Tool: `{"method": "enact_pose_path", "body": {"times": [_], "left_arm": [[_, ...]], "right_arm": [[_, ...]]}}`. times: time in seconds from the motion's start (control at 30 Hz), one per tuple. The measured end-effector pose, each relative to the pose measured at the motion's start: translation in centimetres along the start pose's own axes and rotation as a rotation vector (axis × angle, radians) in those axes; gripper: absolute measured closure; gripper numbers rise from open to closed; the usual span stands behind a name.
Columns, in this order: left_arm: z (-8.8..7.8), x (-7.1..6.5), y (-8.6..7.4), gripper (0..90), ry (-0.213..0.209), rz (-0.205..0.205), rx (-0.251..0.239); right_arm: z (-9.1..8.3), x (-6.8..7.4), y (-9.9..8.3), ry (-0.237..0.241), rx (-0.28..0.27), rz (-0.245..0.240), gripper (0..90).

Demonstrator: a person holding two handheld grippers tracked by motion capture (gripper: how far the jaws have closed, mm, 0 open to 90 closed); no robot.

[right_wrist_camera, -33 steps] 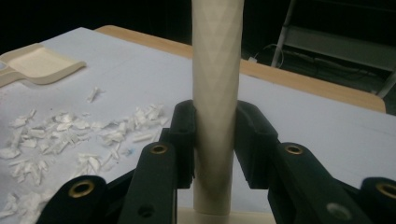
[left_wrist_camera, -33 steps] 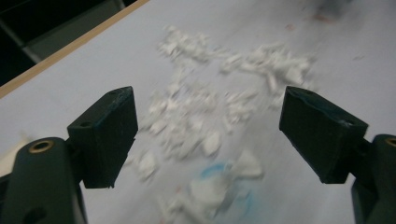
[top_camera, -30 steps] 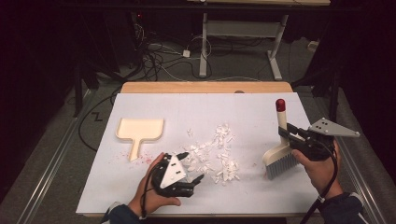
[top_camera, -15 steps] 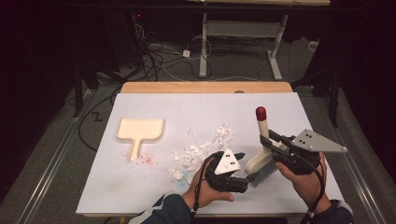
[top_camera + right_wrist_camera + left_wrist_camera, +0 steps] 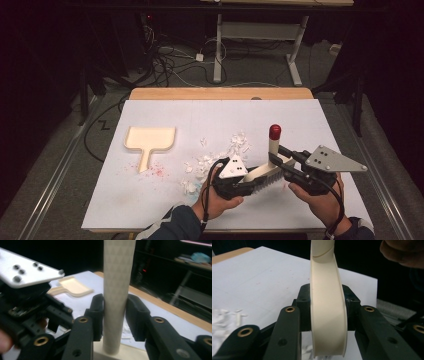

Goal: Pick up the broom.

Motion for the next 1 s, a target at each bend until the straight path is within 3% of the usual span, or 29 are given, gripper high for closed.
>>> {"method": "enact_pose_path", "body": {"times": [0.1, 0.17, 0.2, 0.27, 0.3, 0.33, 0.43, 0.47, 0.5, 0.57, 0.7, 0.8, 0.87, 0.93, 1.0], "left_arm": [[-1.0, 0.4, -0.1, 65.2, -0.003, 0.024, 0.019], [-2.4, 0.7, -0.4, 65.1, -0.016, 0.070, 0.060], [-2.4, 0.7, -0.4, 65.1, -0.016, 0.070, 0.060], [-3.3, 0.7, -0.8, 65.1, -0.037, 0.114, 0.086], [-3.7, 0.6, -1.1, 65.1, -0.050, 0.134, 0.097], [-4.1, 0.4, -1.3, 65.1, -0.055, 0.154, 0.112], [-5.1, 0.0, -1.8, 65.1, -0.084, 0.208, 0.145], [-5.4, -0.2, -1.9, 65.1, -0.096, 0.220, 0.151], [-5.8, -0.6, -2.2, 65.1, -0.126, 0.250, 0.161], [-6.1, -1.1, -2.4, 65.0, -0.147, 0.289, 0.175], [-6.0, -1.4, -2.6, 65.0, -0.148, 0.303, 0.191], [-6.0, -1.0, -2.8, 62.9, -0.150, 0.283, 0.176], [-6.0, -0.8, -2.8, 55.3, -0.138, 0.280, 0.170], [-6.1, -0.8, -2.9, 54.0, -0.107, 0.317, 0.185], [-6.2, -1.0, -2.9, 51.6, -0.043, 0.355, 0.191]], "right_arm": [[-0.3, 0.0, 0.2, 0.047, -0.012, -0.024, 55.2], [-0.3, 0.1, 0.0, 0.143, 0.049, -0.103, 45.7], [-0.3, 0.1, 0.0, 0.143, 0.049, -0.103, 45.7], [0.0, 0.4, -0.6, 0.194, 0.115, -0.173, 41.8], [0.3, 0.9, -1.3, 0.243, 0.166, -0.222, 35.9], [0.3, 0.9, -1.3, 0.243, 0.166, -0.222, 35.9], [1.4, 1.7, -2.6, 0.288, 0.262, -0.295, 32.3], [1.8, 1.9, -2.9, 0.310, 0.286, -0.297, 32.6], [2.6, 2.2, -3.6, 0.364, 0.313, -0.285, 33.9], [3.3, 2.7, -4.2, 0.412, 0.326, -0.292, 35.4], [4.2, 3.6, -5.2, 0.571, 0.282, -0.263, 55.1], [4.8, 4.0, -5.6, 0.590, 0.287, -0.261, 61.1], [4.8, 4.1, -5.7, 0.596, 0.290, -0.256, 65.3], [4.9, 4.5, -5.7, 0.584, 0.292, -0.278, 67.6], [4.8, 4.4, -5.6, 0.585, 0.296, -0.271, 67.7]]}}
Point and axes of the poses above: each handheld gripper's, and its own axes: z roughly forward along the jaws, y roughly out of its top, x roughly to its left, the point moved 2 cm from there along z, roughly forward along the jaws, and after that the axes turned 2 degrees about x, right-handed, at the moved point
